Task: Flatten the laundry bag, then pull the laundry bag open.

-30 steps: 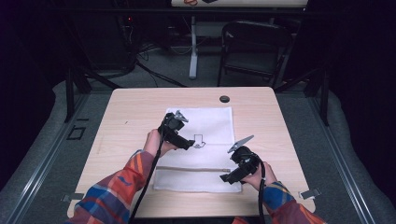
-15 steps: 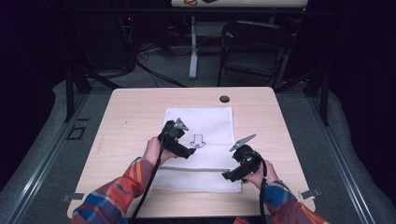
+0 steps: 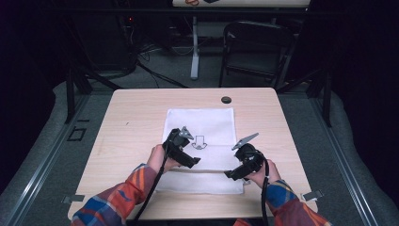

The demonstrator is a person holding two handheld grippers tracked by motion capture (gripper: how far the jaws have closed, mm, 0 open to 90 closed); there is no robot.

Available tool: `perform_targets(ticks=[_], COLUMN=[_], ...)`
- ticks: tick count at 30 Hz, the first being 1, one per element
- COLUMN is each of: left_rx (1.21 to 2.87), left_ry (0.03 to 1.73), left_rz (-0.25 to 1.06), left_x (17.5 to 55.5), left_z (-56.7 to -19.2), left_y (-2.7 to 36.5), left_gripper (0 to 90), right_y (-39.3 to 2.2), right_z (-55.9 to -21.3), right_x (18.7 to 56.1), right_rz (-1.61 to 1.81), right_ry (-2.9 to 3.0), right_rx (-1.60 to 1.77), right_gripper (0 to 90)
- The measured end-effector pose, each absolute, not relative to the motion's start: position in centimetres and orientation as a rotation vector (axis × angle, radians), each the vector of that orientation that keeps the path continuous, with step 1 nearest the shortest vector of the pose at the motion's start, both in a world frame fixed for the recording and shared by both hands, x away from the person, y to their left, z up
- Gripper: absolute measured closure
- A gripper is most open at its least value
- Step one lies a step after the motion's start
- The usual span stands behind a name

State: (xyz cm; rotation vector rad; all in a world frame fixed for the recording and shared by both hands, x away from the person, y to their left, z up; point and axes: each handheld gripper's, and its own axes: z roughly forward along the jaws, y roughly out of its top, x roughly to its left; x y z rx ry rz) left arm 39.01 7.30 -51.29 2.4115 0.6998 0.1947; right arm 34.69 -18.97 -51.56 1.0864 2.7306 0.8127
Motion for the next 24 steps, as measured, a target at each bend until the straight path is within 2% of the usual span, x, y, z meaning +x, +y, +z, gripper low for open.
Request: perform_targets(ticks=[5,13,16,21,24], left_rx=[2.433,2.447,2.442,2.426,2.414], left_ry=[0.642,0.583,0.558,0.515,0.499], left_rz=[0.174,0.133,0.134,0.107,0.118], left_x=[38.4,37.6,37.3,37.0,37.0], left_z=[-51.5,-52.4,-52.5,-53.0,-53.1], left_y=[6.1,4.3,3.6,2.7,2.2], left_gripper=[7.8,10.1,14.7,16.7,22.0], right_y=[-19.3,-19.7,-19.9,-20.0,-20.1], right_z=[-51.5,-51.6,-51.7,-51.9,-52.1], right_x=[34.7,34.9,34.9,35.0,35.0], right_rz=[0.809,0.789,0.778,0.777,0.76], right_ry=[2.715,2.686,2.69,2.691,2.71], right_rx=[1.102,1.123,1.13,1.121,1.114], right_gripper=[15.8,23.9,32.1,52.9,62.9])
